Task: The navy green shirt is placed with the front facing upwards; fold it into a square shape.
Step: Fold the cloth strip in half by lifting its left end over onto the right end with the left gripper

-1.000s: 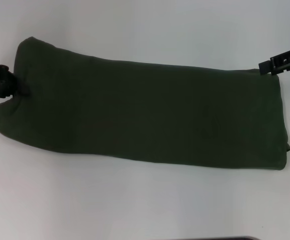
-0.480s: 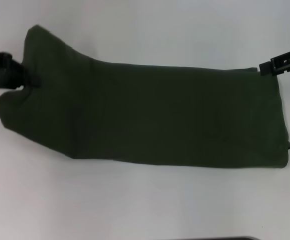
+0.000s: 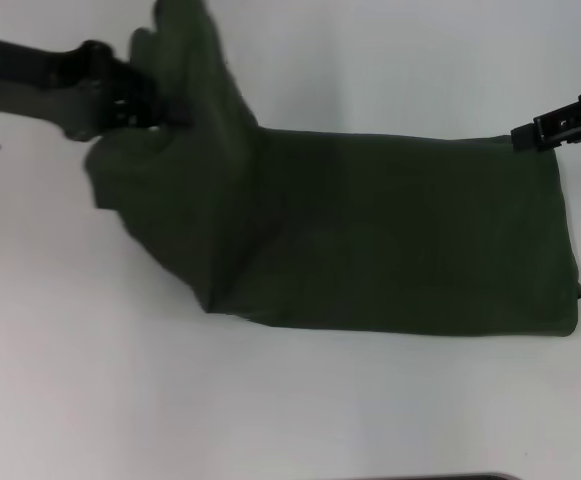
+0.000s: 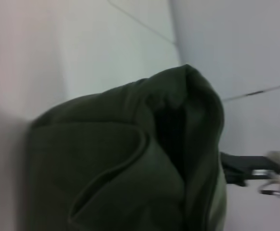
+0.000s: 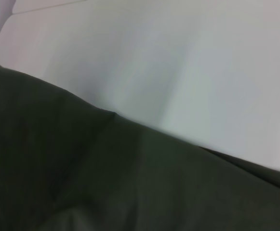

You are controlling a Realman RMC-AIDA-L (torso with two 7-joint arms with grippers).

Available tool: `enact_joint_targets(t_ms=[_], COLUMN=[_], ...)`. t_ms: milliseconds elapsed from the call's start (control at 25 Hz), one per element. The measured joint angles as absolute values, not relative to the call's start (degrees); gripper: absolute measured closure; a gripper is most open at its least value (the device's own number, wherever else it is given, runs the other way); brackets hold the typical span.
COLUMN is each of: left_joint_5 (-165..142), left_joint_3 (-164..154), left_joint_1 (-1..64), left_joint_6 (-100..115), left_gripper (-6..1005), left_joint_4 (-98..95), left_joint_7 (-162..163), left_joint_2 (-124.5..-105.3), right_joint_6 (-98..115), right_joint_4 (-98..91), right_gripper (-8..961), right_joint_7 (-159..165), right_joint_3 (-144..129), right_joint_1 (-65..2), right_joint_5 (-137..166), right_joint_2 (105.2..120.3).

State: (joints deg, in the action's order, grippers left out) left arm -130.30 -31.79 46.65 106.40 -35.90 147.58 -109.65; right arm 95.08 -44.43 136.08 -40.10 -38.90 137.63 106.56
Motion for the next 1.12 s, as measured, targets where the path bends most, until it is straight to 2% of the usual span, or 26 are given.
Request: enact_joint_targets(t_ms=[200,480,680,880,1000,1120], left_joint_5=[-127.5,-125.9,-125.7,-125.6,-125.6,-125.5], left_joint_3=[-32.0,-32.4,-32.7,-31.8,-31.7,-31.7], left_joint_1=[48.6,49.5,48.7,47.7,47.6,47.5], left_joint_6=[107.1,106.4,105.3,104.7,104.6,104.5], left_gripper=[882,882,883,883,883,883], left_joint_4=[-34.7,-33.8,-33.9,-34.1,-34.0,-34.2], left_joint_7=[147.6,147.5,147.5,147.8,148.1,148.4], left_joint_2=[-111.57,-112.78,-111.75,-109.52,-108.82,-108.53], right_joint_6=[95.0,94.9,95.5,95.6,96.1,96.8], right_joint_4=[-44.5,-44.4,-43.9,-43.9,-43.9,-43.3], right_gripper=[426,426,430,436,439,443], right_joint_7=[135.9,135.9,136.1,134.8,131.3,128.1], right_joint_3=[-40.5,-40.8,-41.3,-43.7,-43.6,-43.2], right_joint_1=[-39.2,-39.3,-39.7,-39.9,-39.9,-39.9], right_joint_5=[137.6,137.6,137.6,137.6,136.4,132.6], right_joint_2=[106.59,106.66,107.65,108.82,110.09,112.02])
